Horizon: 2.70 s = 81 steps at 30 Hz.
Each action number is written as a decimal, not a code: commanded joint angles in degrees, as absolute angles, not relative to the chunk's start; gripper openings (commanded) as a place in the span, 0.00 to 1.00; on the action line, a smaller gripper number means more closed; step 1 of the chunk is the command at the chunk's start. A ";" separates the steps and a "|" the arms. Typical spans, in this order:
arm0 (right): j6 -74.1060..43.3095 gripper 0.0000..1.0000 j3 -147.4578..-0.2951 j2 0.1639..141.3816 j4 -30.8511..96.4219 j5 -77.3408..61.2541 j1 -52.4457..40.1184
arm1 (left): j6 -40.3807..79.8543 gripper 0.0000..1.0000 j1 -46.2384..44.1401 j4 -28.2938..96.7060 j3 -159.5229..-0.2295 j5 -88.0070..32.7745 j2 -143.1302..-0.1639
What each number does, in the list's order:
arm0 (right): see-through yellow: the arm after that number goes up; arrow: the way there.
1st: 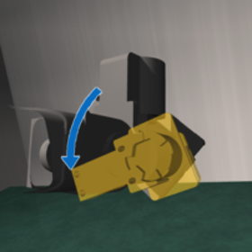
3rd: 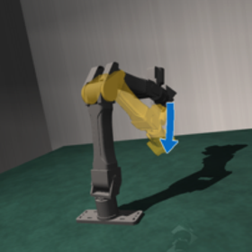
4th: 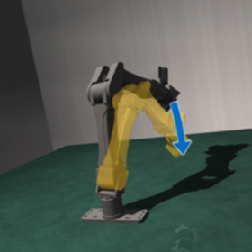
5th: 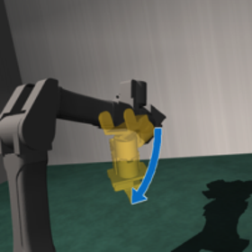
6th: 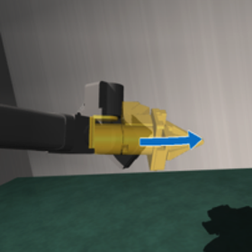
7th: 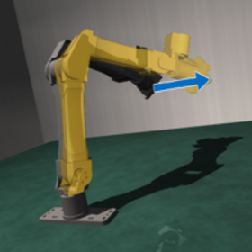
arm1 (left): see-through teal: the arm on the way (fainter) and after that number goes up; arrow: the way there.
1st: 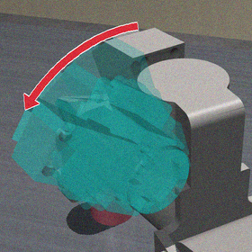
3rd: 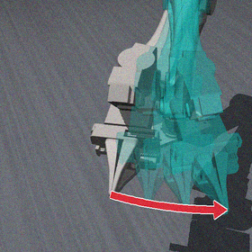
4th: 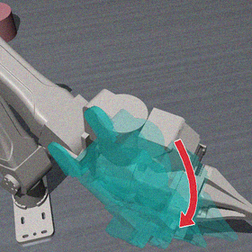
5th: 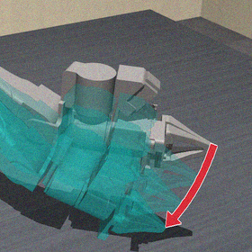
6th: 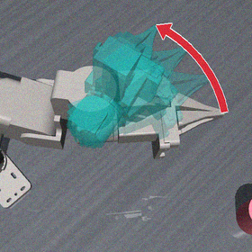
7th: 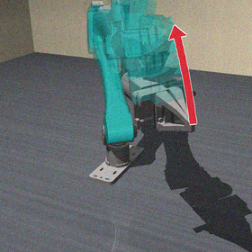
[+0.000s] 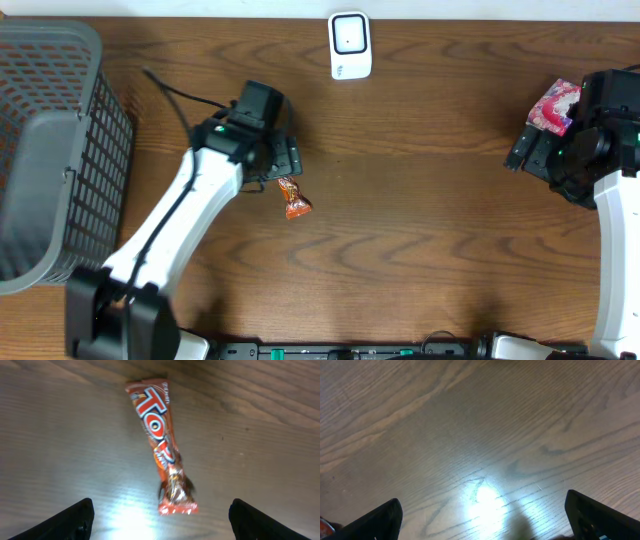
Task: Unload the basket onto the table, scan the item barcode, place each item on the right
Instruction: 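Lower the Tora bar onto the table centre and open left gripper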
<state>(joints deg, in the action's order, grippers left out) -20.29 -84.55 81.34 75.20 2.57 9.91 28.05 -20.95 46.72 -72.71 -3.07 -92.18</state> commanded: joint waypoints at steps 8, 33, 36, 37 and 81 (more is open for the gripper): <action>-19.64 0.99 -84.18 80.90 75.20 2.90 9.43 | 33.76 0.78 -22.22 41.19 -72.16 -3.99 -106.76; -19.64 0.99 -84.18 80.90 75.20 2.90 9.43 | 32.75 0.07 -26.87 36.86 -72.23 -9.17 -115.39; -19.64 0.99 -84.18 80.90 75.20 2.90 9.43 | 29.12 0.08 -27.31 34.33 -72.25 -14.11 -115.31; -19.64 0.99 -84.18 80.90 75.20 2.90 9.43 | 28.25 0.07 -27.59 33.23 -72.27 -15.70 -115.28; -19.64 0.99 -84.18 80.90 75.20 2.90 9.43 | 26.59 0.87 -31.00 35.40 -79.48 -11.44 -93.36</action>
<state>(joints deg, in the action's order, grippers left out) -20.29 -84.55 81.34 75.22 2.57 9.91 27.09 -33.45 33.34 -77.95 -15.07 -97.51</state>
